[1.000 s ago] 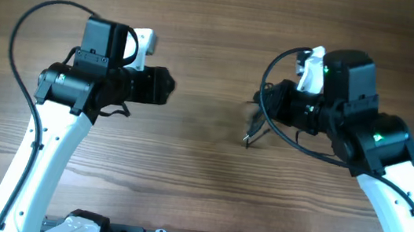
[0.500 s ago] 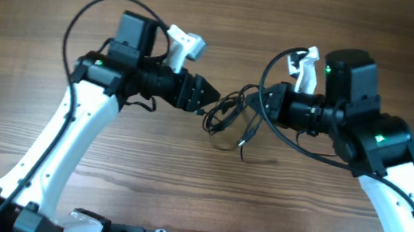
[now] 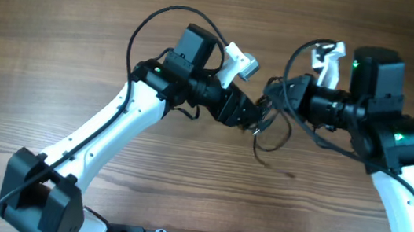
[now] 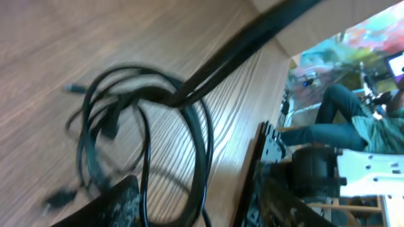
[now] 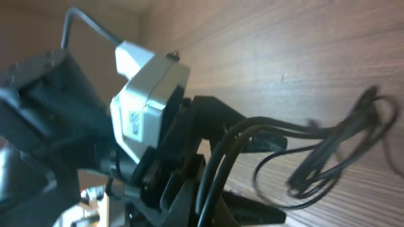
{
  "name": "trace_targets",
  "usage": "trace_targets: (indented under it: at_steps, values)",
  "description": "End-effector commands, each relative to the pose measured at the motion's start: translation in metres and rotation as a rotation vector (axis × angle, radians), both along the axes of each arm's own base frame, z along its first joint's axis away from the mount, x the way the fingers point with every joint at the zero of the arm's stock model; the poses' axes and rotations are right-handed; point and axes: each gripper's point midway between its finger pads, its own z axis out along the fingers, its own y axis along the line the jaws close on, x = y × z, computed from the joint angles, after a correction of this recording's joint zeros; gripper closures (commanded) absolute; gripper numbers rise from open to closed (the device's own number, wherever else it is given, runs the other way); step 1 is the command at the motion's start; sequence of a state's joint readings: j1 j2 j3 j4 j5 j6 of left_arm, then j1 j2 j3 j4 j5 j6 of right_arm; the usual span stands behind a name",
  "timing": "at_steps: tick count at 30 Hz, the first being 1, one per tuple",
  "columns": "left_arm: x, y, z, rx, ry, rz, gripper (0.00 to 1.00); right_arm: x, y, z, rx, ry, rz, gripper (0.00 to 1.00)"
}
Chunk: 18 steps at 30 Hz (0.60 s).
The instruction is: Untangle cables
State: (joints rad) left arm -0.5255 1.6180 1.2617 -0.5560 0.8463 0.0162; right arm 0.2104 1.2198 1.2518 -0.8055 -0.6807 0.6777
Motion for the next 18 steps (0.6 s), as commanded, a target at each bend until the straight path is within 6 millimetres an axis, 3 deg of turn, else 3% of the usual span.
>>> trace_targets:
  at_steps: [1,4,7,10,18]
  values:
    - [-0.003,-0.014,0.009,-0.048,0.044,-0.006,0.37,0.006,-0.009,0.021,0.064,-0.040,-0.028,0.96]
    - [-0.003,-0.022,0.007,-0.054,0.050,-0.010,0.39,0.012,-0.013,0.033,0.117,-0.063,-0.036,0.96]
    - [-0.005,-0.032,0.000,-0.051,0.044,-0.029,0.46,0.015,-0.015,0.042,0.159,-0.077,-0.036,0.96]
    - [0.005,-0.039,-0.011,-0.019,0.061,0.037,0.48,0.017,-0.015,0.045,0.168,-0.087,-0.035,0.96]
    - [0.028,-0.054,0.014,-0.122,0.021,0.116,0.43,0.016,-0.015,0.045,0.168,-0.089,-0.031,0.96]
